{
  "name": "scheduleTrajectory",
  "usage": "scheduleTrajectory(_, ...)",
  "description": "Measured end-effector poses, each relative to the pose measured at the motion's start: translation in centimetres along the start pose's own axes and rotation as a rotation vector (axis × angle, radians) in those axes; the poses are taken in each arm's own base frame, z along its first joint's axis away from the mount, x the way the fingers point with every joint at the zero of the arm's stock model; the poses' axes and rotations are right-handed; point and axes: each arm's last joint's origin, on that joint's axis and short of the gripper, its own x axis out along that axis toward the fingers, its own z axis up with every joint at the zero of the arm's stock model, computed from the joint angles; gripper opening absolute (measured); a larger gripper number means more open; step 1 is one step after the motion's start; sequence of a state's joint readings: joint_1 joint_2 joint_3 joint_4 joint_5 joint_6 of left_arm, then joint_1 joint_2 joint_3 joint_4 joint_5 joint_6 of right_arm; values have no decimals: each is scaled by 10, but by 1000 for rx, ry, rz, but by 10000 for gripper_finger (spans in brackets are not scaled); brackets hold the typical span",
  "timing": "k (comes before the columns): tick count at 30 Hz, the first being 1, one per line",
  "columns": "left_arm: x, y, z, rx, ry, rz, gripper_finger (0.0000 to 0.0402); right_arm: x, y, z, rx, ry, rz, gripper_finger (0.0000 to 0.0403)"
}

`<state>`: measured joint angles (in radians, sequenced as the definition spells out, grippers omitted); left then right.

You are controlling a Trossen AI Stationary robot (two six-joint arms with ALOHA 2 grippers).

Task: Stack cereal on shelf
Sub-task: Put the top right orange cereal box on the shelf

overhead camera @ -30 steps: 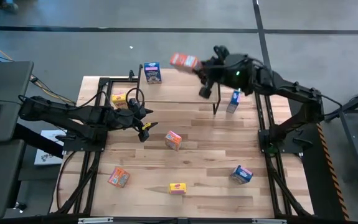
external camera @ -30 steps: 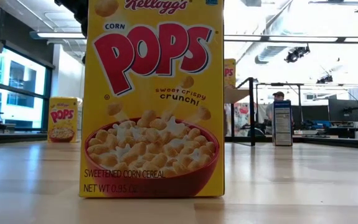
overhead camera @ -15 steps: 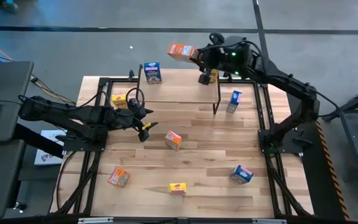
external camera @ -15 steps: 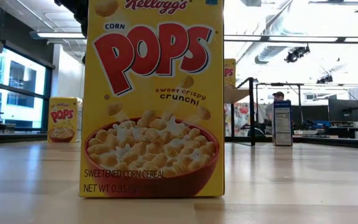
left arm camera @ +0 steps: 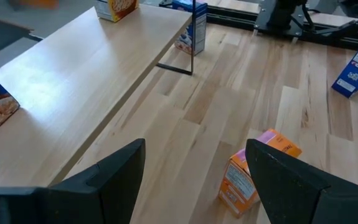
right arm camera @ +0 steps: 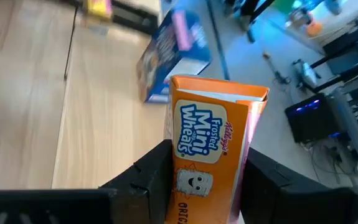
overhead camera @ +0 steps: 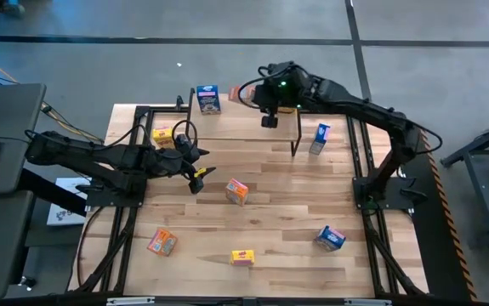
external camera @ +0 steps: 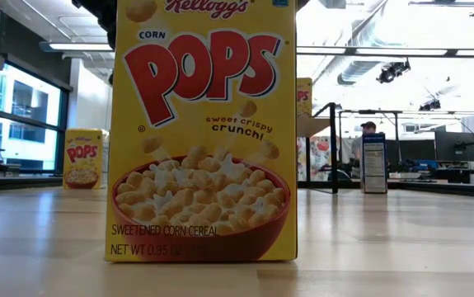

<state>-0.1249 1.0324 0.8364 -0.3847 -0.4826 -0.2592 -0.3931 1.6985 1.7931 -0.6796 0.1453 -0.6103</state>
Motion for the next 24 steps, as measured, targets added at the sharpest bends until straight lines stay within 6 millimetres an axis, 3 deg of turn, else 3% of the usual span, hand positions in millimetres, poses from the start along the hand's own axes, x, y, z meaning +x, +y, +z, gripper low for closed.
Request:
scheduleTrajectory(5, 0, 1, 0, 0, -8, 26, 269, 15, 7, -8, -34, 95, 27, 140)
scheduleTrajectory(14, 0, 1, 0, 0, -9, 27, 269, 16, 14, -18, -56, 203, 93, 140)
scheduleTrajectory(24, 0, 1, 0, -1, -8, 28, 269, 14, 24, -14, -83, 186, 145, 140)
